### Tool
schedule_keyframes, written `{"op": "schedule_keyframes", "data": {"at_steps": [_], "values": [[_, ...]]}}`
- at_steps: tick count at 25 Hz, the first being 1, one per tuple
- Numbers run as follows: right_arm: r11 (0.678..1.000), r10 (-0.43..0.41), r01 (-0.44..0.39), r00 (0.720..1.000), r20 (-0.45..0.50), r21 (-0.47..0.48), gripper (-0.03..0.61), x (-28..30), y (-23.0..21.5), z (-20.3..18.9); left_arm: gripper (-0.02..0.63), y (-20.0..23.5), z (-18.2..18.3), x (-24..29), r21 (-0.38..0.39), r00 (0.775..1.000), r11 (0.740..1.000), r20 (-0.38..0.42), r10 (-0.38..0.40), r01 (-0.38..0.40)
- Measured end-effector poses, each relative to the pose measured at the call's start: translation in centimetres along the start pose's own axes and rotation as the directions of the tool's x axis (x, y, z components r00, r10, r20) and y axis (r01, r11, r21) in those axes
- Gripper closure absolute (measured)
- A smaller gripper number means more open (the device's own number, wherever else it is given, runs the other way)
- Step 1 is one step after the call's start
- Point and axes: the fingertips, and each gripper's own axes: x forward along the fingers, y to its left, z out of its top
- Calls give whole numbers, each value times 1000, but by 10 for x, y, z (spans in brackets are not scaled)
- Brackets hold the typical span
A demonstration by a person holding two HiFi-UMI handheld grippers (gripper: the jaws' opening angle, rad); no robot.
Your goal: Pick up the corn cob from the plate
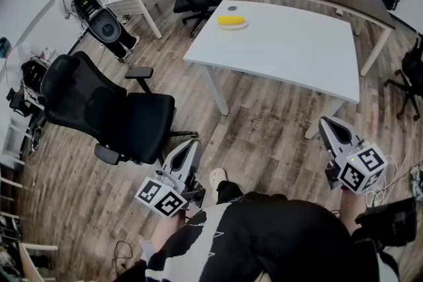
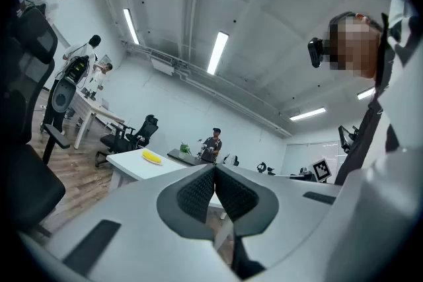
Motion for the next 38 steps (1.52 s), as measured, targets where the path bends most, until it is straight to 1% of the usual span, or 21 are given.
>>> {"op": "schedule_keyframes", "data": {"at_steps": [4,15,20,23,26,29,33,38], "values": [[1000,7,-7,1000,-1,-27,563,2,2,0,600,2,-4,-1,-1,1000,1000,1,3,-3],[1000,-1,2,1000,12,-18,563,13,-1,1,600,17,2,4,8,1000,1000,7,-2,2],[1000,0,0,1000,20,-21,563,37,-4,6,600,34,5,15,21,1000,1000,-3,-14,14],[1000,-12,12,1000,4,-21,563,59,-10,12,600,53,13,28,10,1000,1000,-9,-26,26],[1000,-28,28,1000,2,-5,563,91,-12,23,600,80,30,44,-4,999,999,-9,-51,51],[999,-33,34,999,9,-14,563,127,-9,37,600,110,48,58,12,998,998,-3,-65,65],[998,-48,48,999,21,-28,563,171,-5,53,600,148,68,74,15,997,997,-1,-82,82],[995,-89,91,994,61,-33,563,214,-3,73,600,194,96,88,27,995,995,12,-95,95]]}}
